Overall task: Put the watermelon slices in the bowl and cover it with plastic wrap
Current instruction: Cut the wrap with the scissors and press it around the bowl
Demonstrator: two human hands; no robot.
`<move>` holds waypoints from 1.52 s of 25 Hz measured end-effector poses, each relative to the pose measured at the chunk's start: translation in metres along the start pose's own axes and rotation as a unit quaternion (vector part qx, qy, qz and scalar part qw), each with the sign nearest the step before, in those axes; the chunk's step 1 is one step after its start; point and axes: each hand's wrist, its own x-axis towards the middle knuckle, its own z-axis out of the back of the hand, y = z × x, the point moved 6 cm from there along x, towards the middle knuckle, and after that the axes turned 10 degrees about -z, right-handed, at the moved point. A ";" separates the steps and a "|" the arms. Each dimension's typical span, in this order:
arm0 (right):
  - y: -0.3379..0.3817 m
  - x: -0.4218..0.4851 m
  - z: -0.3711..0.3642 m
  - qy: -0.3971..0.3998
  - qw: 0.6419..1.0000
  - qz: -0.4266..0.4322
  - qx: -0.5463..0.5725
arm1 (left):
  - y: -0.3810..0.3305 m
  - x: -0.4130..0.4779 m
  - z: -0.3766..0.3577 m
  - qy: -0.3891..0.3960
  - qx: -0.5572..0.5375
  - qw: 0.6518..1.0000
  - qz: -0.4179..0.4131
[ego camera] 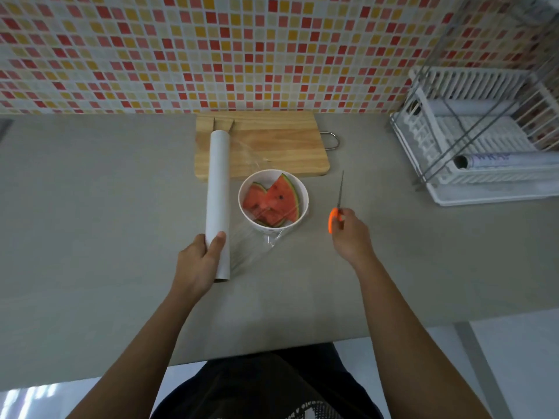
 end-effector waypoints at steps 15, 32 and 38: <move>0.072 -0.118 -0.059 0.292 0.877 0.012 0.381 | -0.001 -0.009 0.000 -0.018 -0.101 0.992 0.072; -0.025 -0.220 -0.126 0.410 0.844 -0.096 0.332 | -0.002 -0.013 -0.001 0.003 -0.168 0.981 0.099; -0.001 -0.194 -0.142 0.402 0.814 -0.124 0.400 | -0.001 -0.014 -0.002 -0.007 -0.150 0.984 0.093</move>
